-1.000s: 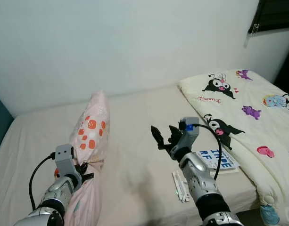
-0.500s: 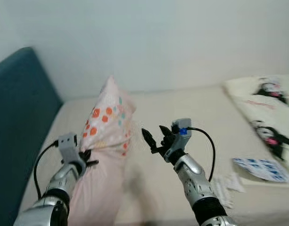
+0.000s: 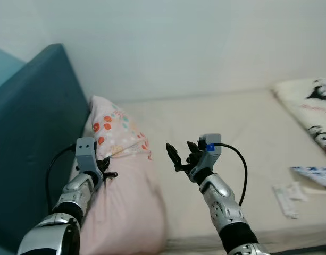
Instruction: Clean up the room
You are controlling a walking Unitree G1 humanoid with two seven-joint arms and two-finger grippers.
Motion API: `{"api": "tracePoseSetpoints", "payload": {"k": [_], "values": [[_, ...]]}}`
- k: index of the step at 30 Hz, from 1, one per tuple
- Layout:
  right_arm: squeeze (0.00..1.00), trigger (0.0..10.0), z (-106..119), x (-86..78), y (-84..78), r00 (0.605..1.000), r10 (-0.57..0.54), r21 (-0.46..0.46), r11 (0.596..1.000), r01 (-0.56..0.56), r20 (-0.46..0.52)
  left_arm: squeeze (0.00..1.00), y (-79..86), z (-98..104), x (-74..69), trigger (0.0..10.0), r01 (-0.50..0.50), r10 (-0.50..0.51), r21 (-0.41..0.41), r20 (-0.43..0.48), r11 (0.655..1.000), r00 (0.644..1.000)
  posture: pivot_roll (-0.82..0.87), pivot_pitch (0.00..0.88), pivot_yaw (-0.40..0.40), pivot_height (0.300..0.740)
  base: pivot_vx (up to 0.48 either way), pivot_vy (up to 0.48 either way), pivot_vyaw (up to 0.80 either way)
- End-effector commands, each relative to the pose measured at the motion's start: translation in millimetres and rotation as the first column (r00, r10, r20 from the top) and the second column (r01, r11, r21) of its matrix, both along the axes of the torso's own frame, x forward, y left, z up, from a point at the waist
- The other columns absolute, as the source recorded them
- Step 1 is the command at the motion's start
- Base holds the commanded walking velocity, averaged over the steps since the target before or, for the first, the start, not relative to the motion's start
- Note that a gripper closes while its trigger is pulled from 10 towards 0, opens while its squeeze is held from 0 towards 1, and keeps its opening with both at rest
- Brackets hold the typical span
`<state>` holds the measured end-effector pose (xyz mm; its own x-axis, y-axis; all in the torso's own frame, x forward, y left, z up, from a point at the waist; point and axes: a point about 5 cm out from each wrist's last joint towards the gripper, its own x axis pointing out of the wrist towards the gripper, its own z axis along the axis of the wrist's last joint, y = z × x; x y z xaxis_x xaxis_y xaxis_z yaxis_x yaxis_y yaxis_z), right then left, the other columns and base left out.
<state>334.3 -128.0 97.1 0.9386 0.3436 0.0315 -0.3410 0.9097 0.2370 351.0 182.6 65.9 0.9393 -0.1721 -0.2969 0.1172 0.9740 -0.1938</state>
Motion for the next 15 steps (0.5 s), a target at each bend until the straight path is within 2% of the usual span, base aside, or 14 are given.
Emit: {"api": "tracePoseSetpoints", "payload": {"k": [1, 3, 4, 5, 10, 13, 15], "values": [[0.00, 10.0, 1.3, 0.5, 3.0, 1.000, -0.003, -0.001, 1.000, 0.003, 0.005, 0.00, -1.1, 16.4, 9.3, 10.0, 0.021, -0.023, 0.031, 0.071, 0.999, 0.997, -0.15, 0.033, 0.095, 0.740, 0.000, 0.450, 0.00], [0.00, 10.0, 1.1, 0.4, -0.3, 1.000, -0.022, -0.005, 1.000, 0.022, 0.004, 0.00, -15.0, 24.4, 14.9, 10.0, 0.082, -0.087, 0.053, 0.098, 0.995, 0.991, -0.16, 0.039, 0.097, 0.740, 0.000, 0.223, 0.00], [0.00, 10.0, 1.1, 0.4, -0.3, 1.000, -0.022, -0.005, 1.000, 0.022, 0.004, 0.00, -15.0, 24.4, 14.9, 10.0, 0.082, -0.087, 0.053, 0.098, 0.995, 0.991, -0.16, 0.039, 0.097, 0.740, 0.000, 0.000, 0.00], [0.00, 10.0, 0.7, 0.2, -3.0, 0.999, -0.039, -0.009, 0.999, 0.039, 0.003, 0.00, -26.9, 29.1, 17.9, 10.0, 0.142, -0.151, 0.088, 0.113, 0.986, 0.982, -0.16, 0.041, 0.099, 0.740, 0.000, 0.000, 0.00], [0.00, 10.0, 0.2, 0.0, -5.1, 0.999, -0.054, -0.011, 0.998, 0.054, 0.001, 0.00, -38.7, 30.4, 18.3, 10.0, 0.207, -0.224, 0.137, 0.118, 0.969, 0.968, -0.16, 0.046, 0.102, 0.740, 0.000, 0.000, 0.00], [0.00, 10.0, 0.7, -0.5, -9.0, 0.996, -0.084, -0.007, 0.996, 0.084, 0.006, 0.00, -68.9, 30.8, 17.1, 10.0, 0.326, -0.349, 0.183, 0.113, 0.928, 0.930, -0.18, 0.056, 0.108, 0.740, 0.000, 0.000, 0.00], [0.00, 10.0, 0.7, -0.5, -9.0, 0.996, -0.084, -0.007, 0.996, 0.084, 0.006, 0.00, -68.9, 30.8, 17.1, 10.0, 0.326, -0.349, 0.183, 0.113, 0.928, 0.930, -0.18, 0.056, 0.108, 0.740, 0.000, 0.000, 0.00]]}}
